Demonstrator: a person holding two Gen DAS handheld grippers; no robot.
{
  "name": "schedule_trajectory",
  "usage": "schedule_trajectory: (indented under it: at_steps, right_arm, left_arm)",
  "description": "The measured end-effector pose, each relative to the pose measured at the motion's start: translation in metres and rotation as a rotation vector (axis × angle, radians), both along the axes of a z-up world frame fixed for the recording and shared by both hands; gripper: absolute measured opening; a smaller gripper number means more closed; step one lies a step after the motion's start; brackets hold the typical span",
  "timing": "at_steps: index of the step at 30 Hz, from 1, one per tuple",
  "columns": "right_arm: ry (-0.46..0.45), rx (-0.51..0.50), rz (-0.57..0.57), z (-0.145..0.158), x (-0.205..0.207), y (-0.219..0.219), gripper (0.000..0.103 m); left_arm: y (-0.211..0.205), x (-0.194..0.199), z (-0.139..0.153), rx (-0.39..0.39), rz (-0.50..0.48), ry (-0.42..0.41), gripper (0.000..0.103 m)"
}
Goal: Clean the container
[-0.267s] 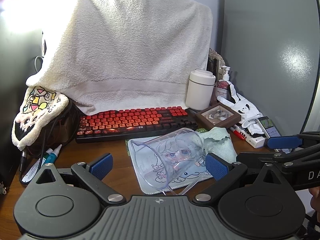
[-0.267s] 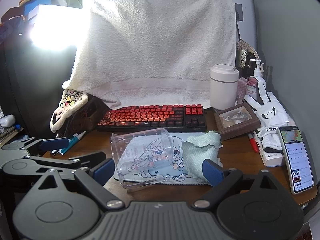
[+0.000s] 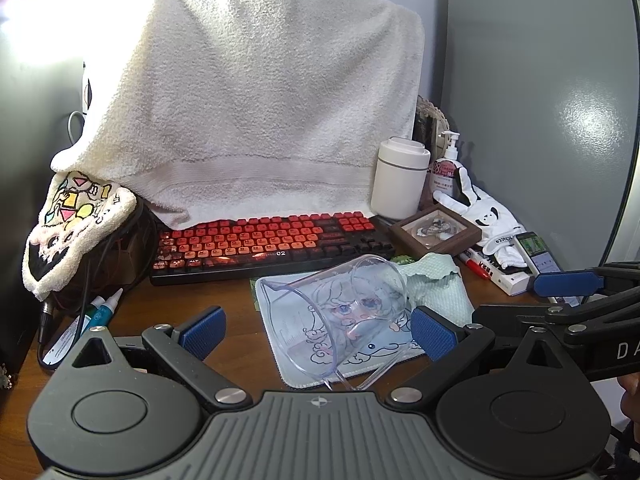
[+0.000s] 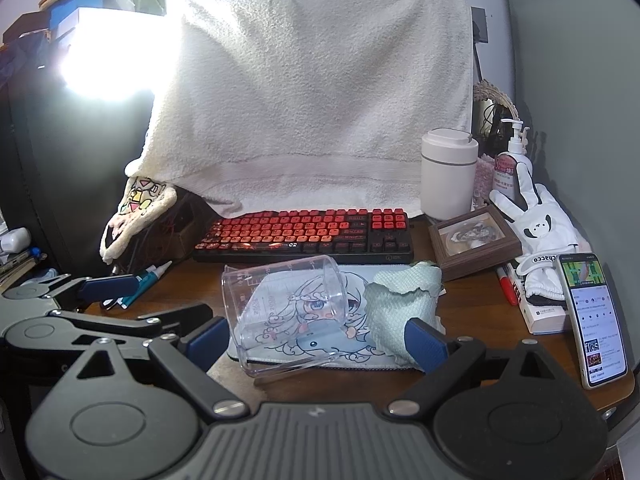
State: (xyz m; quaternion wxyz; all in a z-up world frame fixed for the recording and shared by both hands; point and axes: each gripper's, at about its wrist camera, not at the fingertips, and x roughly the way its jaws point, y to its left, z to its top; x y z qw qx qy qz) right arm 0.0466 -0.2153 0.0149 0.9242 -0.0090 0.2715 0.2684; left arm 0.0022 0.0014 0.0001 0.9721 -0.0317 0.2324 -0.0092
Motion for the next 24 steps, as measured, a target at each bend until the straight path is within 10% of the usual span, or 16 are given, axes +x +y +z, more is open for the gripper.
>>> schedule_trajectory:
  at_steps: [24]
  right_arm:
    - [0.000, -0.008, 0.000, -0.002, -0.002, 0.003, 0.094]
  left_arm:
    - [0.003, 0.002, -0.002, -0.013, -0.013, 0.009, 0.100]
